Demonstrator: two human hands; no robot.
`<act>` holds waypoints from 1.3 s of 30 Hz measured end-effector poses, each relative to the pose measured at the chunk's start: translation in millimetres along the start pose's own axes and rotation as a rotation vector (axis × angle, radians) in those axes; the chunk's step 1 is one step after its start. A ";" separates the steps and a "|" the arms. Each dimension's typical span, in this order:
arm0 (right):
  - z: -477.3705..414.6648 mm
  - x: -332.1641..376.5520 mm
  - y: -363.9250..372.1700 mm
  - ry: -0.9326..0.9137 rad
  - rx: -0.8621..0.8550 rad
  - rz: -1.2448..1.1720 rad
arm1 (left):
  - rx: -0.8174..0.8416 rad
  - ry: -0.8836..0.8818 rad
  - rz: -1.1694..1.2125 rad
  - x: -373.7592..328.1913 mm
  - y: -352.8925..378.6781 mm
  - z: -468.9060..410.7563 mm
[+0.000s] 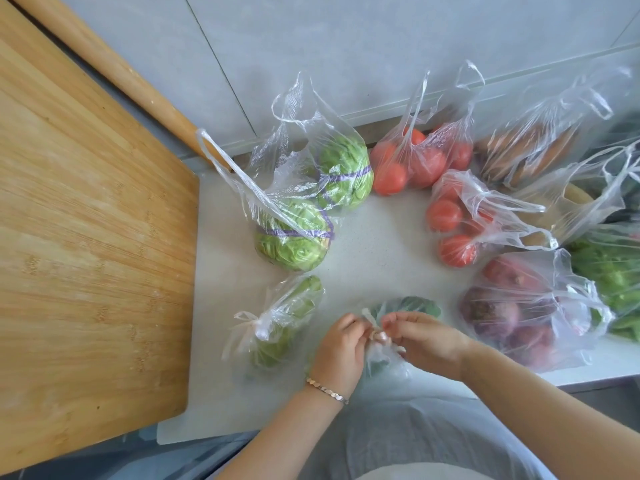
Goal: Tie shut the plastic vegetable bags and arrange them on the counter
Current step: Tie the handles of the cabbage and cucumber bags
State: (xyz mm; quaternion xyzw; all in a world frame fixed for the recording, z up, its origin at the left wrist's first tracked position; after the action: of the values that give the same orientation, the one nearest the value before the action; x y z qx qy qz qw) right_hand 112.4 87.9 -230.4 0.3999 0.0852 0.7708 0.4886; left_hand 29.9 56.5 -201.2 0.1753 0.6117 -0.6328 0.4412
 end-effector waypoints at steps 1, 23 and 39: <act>0.4 1.0 2.0 0.010 0.024 -0.027 | 0.001 -0.014 0.023 2.9 0.1 -3.3; 6.5 48.4 19.8 -0.650 -0.203 1.353 | 0.244 -0.588 0.472 45.6 23.6 9.0; 20.6 36.0 23.3 -0.844 -0.308 1.516 | 0.090 -0.314 -0.210 32.1 -25.3 -17.5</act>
State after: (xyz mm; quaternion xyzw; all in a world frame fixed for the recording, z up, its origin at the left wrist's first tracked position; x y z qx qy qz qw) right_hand 103.6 100.3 -185.4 0.5299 -0.4956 0.6784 -0.1154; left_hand -12.9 58.3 -213.3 0.0293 0.5215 -0.7215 0.4546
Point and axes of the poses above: each hand's wrist, its own z-axis away from the middle knuckle, its own y-axis out of the palm, x = y × z, the point moved 10 cm from there along -z, towards the middle knuckle, and after that the axes turned 2 degrees about y, right-handed, at the moved point
